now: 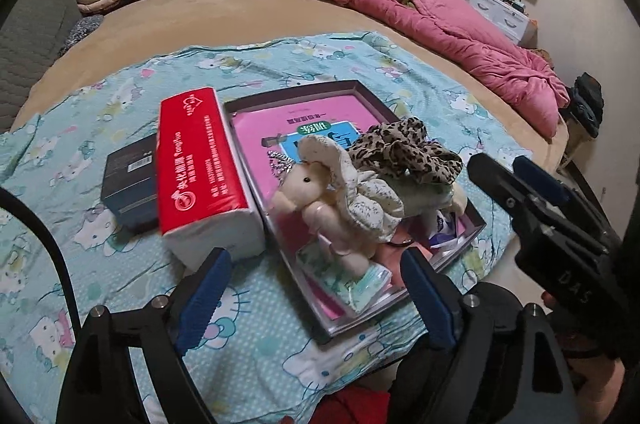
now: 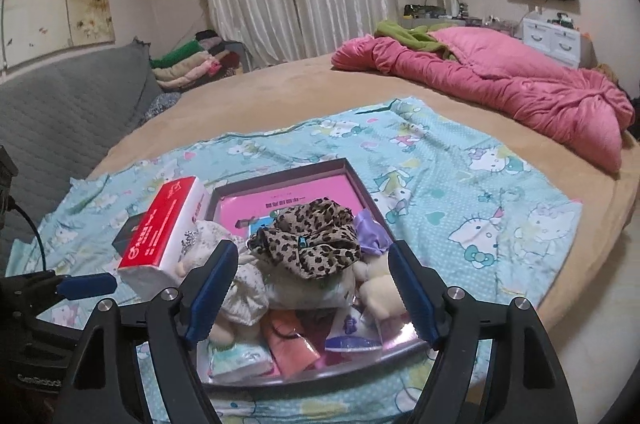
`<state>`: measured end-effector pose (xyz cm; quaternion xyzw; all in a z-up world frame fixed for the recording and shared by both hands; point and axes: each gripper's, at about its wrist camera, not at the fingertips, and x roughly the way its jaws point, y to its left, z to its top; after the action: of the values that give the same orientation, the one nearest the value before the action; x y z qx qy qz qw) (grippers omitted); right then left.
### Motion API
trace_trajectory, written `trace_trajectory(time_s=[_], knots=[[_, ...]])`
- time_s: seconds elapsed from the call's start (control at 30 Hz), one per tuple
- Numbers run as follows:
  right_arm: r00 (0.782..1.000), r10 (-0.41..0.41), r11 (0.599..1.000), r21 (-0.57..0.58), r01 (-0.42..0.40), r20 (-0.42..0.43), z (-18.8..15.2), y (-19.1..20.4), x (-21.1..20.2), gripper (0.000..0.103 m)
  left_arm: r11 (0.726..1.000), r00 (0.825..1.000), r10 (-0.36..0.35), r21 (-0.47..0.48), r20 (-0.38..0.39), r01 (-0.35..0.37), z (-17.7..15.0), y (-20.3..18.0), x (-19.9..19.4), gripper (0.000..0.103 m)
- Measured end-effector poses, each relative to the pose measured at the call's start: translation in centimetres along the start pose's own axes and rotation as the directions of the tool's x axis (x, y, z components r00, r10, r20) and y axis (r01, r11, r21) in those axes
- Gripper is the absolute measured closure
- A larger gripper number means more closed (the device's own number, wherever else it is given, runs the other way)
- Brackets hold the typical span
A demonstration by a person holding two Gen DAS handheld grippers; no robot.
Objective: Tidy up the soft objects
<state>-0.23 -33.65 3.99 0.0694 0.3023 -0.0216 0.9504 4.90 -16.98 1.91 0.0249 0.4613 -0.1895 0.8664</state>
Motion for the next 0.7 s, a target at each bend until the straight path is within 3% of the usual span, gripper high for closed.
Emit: trace_trajectory(time_s=[0.3, 0.7], knots=[[0.997, -0.061, 0.997, -0.041, 0.059, -0.050, 1.0, 1.6, -2.2, 0.024, 0.999, 0.999, 0.052, -0.016, 0.016, -0.051, -0.5, 0.3, -1.7, 0.017], [0.992, -0.079, 0.996, -0.055, 0.074, -0.101, -0.6, 3.4, -4.6, 0.023, 0.996, 0.996, 0.085, -0.032, 0.017, -0.085, -1.6, 1.0, -3.6, 0.016]])
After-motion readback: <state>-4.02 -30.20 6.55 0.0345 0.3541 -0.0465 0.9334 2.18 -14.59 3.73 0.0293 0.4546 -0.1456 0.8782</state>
